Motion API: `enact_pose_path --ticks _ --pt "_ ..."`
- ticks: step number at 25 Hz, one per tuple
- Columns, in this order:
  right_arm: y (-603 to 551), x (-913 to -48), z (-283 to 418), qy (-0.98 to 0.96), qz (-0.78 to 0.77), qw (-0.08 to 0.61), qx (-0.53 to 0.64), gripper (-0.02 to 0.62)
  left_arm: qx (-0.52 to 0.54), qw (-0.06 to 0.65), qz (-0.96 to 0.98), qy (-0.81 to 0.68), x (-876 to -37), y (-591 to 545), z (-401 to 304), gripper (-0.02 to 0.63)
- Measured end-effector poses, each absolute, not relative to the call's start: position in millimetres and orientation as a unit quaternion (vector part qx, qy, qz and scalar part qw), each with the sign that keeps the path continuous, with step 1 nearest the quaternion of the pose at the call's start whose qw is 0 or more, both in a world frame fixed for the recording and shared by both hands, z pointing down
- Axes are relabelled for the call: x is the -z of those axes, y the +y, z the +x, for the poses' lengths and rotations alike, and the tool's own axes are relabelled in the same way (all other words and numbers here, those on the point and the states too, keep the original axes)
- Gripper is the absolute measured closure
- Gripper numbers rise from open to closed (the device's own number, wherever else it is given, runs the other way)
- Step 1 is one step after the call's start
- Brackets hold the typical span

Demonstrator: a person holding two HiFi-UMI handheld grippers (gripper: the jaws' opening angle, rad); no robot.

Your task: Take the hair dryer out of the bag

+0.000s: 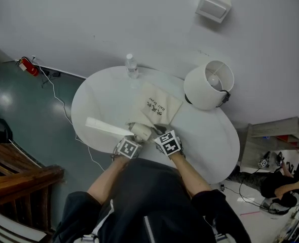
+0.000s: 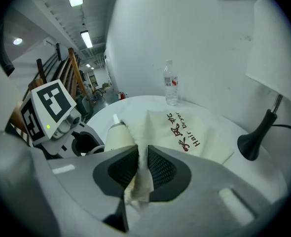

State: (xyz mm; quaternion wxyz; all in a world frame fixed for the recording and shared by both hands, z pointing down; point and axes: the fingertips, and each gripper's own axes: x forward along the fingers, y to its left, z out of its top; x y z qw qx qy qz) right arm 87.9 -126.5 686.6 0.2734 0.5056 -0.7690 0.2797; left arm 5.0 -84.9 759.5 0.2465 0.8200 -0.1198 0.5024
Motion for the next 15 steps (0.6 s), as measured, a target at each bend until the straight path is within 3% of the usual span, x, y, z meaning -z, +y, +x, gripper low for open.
enact_pose_path --ticks 9,15 --pt "-116.3 -691.5 79.4 -0.771 0.495 0.280 -0.287 0.489 -0.457 0.267 0.836 -0.144 -738.4 -76.1 -23.3 0.407" --pt "-111.7 -686.9 72.3 -0.775 0.497 0.261 -0.291 0.486 -0.430 0.270 0.843 -0.176 -726.9 -87.4 -49.4 0.408"
